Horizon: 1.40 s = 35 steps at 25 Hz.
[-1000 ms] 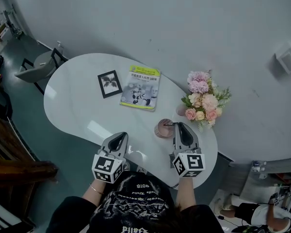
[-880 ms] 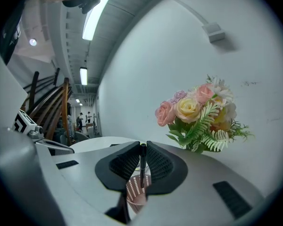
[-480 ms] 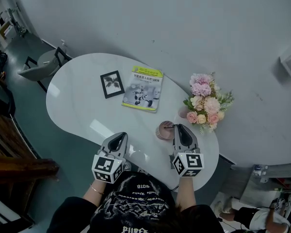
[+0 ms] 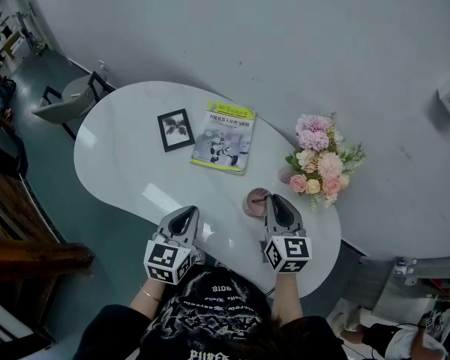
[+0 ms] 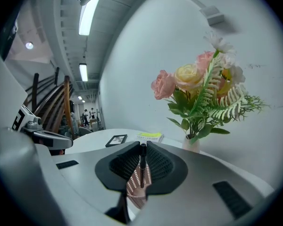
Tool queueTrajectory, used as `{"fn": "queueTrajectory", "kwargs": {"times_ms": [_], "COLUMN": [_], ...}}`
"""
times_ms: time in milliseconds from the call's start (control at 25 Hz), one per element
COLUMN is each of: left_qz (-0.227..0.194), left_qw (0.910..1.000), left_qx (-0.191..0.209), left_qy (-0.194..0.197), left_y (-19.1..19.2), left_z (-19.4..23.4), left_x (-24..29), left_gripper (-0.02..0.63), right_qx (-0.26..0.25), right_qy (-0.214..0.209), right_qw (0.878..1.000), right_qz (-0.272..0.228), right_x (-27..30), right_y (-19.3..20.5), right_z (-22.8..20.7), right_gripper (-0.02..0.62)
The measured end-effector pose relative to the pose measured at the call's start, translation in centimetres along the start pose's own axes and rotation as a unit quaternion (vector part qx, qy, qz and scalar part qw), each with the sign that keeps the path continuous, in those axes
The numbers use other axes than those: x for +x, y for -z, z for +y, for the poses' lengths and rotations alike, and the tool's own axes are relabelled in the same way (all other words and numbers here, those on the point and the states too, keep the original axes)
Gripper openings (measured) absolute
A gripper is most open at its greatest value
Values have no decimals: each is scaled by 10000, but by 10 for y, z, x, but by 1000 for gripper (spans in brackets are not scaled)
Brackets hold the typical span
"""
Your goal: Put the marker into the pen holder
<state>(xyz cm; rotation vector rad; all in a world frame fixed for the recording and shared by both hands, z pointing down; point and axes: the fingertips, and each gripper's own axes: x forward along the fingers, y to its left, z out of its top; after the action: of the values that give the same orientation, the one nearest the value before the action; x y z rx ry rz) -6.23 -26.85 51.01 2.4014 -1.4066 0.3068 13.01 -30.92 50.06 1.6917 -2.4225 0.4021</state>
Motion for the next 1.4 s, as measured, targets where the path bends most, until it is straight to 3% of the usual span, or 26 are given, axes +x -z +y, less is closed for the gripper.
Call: {"fn": "queueTrajectory", "kwargs": {"times_ms": [440,1040,1400], "left_qz": [72,122,149], "left_qw": [10000,9999,9999], "left_qx": [29,41,68], "left_qy": [-15,-34,-10], "left_y": [2,4,5], "left_z": [0,4,4], "left_x": [2,6,7], "left_gripper": [25,25,25], "right_qx": [161,1023,1030], "right_qy": [17,63,150], "right_qw": [9997,9944,9936], "right_qz": [187,251,440], "right_x": [5,11,11], "right_y": [17,37,46], "right_z": [-5,-17,-21], "right_gripper": [66,71,74]}}
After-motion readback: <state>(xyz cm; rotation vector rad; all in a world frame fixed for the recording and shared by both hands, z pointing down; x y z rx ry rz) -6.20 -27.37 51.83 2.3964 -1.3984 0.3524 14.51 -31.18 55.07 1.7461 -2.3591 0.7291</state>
